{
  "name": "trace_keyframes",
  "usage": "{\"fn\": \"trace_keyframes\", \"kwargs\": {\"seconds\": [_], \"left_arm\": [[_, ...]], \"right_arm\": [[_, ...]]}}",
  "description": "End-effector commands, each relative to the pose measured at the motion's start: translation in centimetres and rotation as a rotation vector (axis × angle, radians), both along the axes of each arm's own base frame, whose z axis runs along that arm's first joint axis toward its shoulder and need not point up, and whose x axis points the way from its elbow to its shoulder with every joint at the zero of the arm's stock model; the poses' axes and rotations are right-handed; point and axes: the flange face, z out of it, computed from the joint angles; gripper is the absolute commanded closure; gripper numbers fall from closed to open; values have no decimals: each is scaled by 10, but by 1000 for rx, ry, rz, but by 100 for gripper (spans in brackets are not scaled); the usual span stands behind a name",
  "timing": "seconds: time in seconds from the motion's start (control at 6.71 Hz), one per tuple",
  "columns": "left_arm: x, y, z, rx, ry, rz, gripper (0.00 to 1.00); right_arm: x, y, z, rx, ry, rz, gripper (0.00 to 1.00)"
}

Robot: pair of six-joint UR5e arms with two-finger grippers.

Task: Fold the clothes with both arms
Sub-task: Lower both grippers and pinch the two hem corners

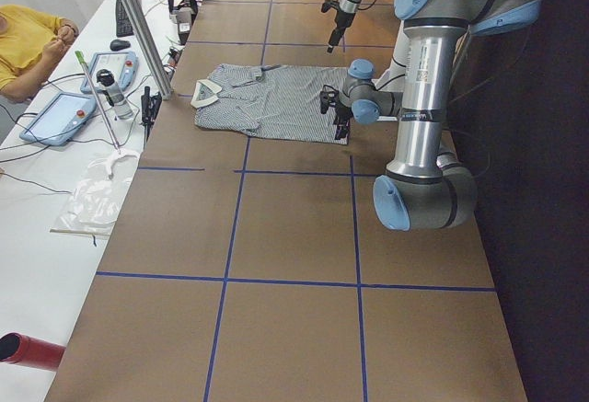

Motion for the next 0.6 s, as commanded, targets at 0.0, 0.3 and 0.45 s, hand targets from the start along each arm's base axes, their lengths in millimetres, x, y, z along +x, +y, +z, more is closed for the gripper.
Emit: {"fn": "trace_keyframes", "kwargs": {"seconds": [0.0, 0.3, 0.45], "left_arm": [[10, 18, 3, -5, -6, 30, 26], [9, 18, 2, -5, -6, 33, 35], [10, 18, 4, -3, -10, 37, 36]], "right_arm": [[0, 0, 1, 2, 2, 3, 10], [0, 0, 1, 3, 2, 4, 10], [0, -1, 1, 4, 2, 5, 10]]}}
